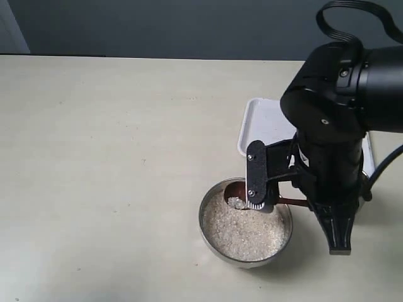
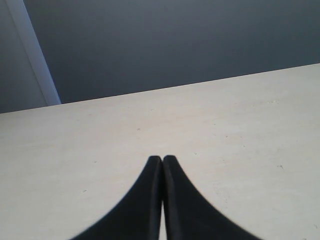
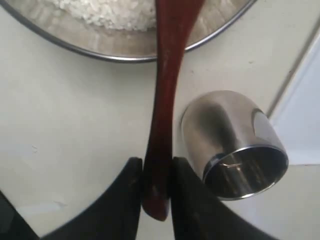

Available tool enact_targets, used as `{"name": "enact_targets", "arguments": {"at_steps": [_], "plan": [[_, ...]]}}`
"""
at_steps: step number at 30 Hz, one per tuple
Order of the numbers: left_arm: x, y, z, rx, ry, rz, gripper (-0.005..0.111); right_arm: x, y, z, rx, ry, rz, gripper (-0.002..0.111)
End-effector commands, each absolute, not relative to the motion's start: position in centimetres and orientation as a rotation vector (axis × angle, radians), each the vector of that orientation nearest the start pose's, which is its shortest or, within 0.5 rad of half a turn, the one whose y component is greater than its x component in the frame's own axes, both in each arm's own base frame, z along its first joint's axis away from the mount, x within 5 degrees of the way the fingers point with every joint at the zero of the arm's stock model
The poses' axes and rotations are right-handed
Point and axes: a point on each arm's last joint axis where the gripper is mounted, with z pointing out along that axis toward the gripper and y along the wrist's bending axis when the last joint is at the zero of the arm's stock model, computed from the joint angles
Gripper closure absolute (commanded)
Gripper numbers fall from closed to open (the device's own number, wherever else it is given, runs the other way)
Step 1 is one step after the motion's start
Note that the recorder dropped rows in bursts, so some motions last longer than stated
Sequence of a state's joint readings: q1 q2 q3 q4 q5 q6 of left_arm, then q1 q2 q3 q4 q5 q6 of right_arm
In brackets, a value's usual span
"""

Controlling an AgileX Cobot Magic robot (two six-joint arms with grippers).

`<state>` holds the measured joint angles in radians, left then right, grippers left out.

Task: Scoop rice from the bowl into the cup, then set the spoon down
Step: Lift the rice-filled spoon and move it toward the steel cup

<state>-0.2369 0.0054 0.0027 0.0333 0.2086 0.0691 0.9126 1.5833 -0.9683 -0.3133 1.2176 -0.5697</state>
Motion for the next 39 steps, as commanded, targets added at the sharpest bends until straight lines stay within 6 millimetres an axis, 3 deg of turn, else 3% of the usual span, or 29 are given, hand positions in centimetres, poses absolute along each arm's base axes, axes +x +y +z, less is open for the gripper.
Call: {"name": "enact_targets", "arguments": {"at_steps": [1, 12, 20, 33, 39], "plan": [[5.4, -1.3, 19.5, 0.278, 1.666, -0.106, 0.106, 17.5, 18.6, 21.5, -2.319, 2.248, -0.443, 0.109], [5.4, -1.3, 19.5, 0.278, 1.666, -0.106, 0.106, 17.5, 18.7, 21.4, -2.317, 2.255, -0.430, 0.109], [5.4, -1.3, 19.5, 0.278, 1.664, -0.106, 0.106, 19.3, 16.6, 21.8, -2.197, 2.376, -0.420, 0.109], [5.4, -1.3, 19.5, 0.278, 1.664, -0.106, 0.106, 19.8, 15.7, 22.3, -2.158, 2.385, -0.448, 0.109], [5.4, -1.3, 19.5, 0.278, 1.664, -0.106, 0.106, 20.8, 14.3, 22.4, -2.068, 2.472, -0.430, 0.109]]}}
